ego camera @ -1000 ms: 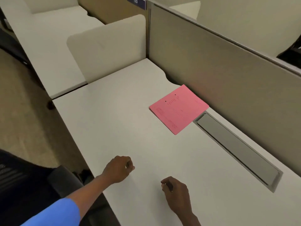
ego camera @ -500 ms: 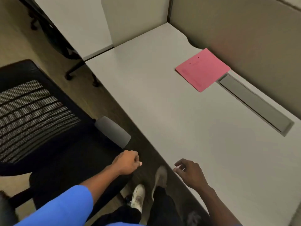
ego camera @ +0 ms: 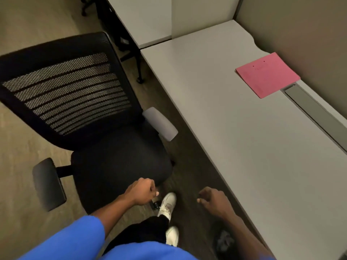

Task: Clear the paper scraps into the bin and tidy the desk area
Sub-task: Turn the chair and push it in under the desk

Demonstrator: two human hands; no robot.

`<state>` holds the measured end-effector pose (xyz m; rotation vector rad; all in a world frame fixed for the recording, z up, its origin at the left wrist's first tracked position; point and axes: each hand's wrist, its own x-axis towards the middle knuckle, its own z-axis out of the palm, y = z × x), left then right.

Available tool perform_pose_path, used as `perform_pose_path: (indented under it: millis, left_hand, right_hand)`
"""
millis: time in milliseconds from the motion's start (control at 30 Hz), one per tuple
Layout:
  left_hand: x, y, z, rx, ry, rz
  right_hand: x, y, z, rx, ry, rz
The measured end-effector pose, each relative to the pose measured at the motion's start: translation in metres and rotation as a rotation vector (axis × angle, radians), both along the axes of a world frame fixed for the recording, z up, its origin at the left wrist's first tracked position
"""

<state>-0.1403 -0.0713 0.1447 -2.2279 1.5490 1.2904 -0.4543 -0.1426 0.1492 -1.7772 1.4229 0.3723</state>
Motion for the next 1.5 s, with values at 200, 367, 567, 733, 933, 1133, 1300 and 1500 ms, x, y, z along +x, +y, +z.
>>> perform_pose_path:
  millis: [200,367,567,733,933,1133,1300,1500]
  left_hand:
    - [-0.001,0.068,0.001,-0.03,-0.007,0.077]
    - [0.001,0.119,0.002,-0.042,-0.008,0.108]
    - [0.024,0.168,0.003,-0.06,0.029,0.19]
    - [0.064,0.2,0.005,-0.042,0.014,0.224]
    - [0.146,0.222,0.01,-0.051,0.017,0.208]
    - [0.26,0.225,0.022,-0.1,-0.054,0.117]
    - [0.367,0.201,0.055,-0.227,-0.114,0.203]
    - [0.472,0.117,0.108,-0.52,-0.215,0.389]
  right_hand:
    - [0.025,0.04,-0.004,0.01,-0.035,0.075]
    - [0.043,0.084,-0.004,0.047,-0.06,0.107]
    - [0.077,0.139,-0.008,0.064,-0.029,0.163]
    - [0.117,0.173,-0.007,0.076,-0.021,0.211]
    - [0.19,0.195,-0.01,0.058,-0.018,0.156]
    - [0.28,0.22,-0.005,-0.047,-0.02,0.014]
    - [0.354,0.245,0.001,-0.111,-0.076,-0.056]
    - [0.431,0.251,-0.008,-0.154,-0.144,-0.051]
